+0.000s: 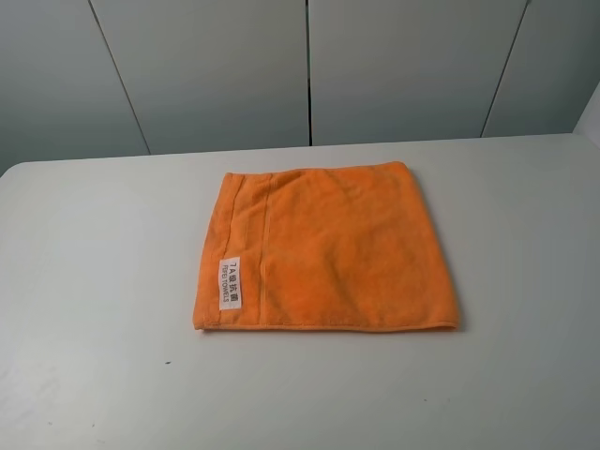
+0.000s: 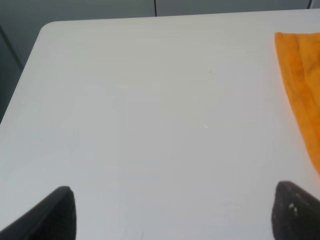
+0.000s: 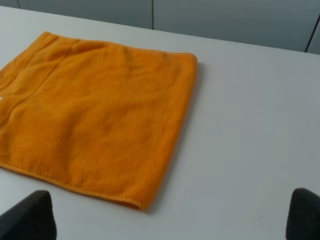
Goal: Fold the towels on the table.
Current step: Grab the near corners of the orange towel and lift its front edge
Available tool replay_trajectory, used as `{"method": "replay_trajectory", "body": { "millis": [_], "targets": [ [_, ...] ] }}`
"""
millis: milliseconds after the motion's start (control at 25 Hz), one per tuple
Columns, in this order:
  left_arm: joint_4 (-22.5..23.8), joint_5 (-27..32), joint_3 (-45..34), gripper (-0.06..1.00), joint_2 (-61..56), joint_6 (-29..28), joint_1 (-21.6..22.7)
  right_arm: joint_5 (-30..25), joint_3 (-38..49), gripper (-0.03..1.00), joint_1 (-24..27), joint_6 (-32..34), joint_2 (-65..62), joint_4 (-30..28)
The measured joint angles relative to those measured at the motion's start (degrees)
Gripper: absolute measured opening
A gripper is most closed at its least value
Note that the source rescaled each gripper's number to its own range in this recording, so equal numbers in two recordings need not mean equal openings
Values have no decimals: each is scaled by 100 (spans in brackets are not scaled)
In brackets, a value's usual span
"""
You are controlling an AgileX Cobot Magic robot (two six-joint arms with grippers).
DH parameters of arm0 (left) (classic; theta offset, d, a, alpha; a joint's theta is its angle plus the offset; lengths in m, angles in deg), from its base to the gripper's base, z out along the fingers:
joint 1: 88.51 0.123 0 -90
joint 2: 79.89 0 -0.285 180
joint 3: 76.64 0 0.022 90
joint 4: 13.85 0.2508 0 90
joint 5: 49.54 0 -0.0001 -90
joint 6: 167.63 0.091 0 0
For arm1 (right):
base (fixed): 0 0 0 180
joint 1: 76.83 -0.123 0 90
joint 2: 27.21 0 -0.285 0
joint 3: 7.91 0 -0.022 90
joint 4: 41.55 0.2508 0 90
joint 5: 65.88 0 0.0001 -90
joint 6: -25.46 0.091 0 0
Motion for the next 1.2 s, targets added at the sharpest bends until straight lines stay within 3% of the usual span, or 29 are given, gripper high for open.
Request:
{"method": "replay_trajectory", "body": {
  "millis": [1200],
  "targets": [
    [0, 0, 0, 100, 0, -12, 0, 0, 0, 100, 0, 0, 0, 0]
  ]
}}
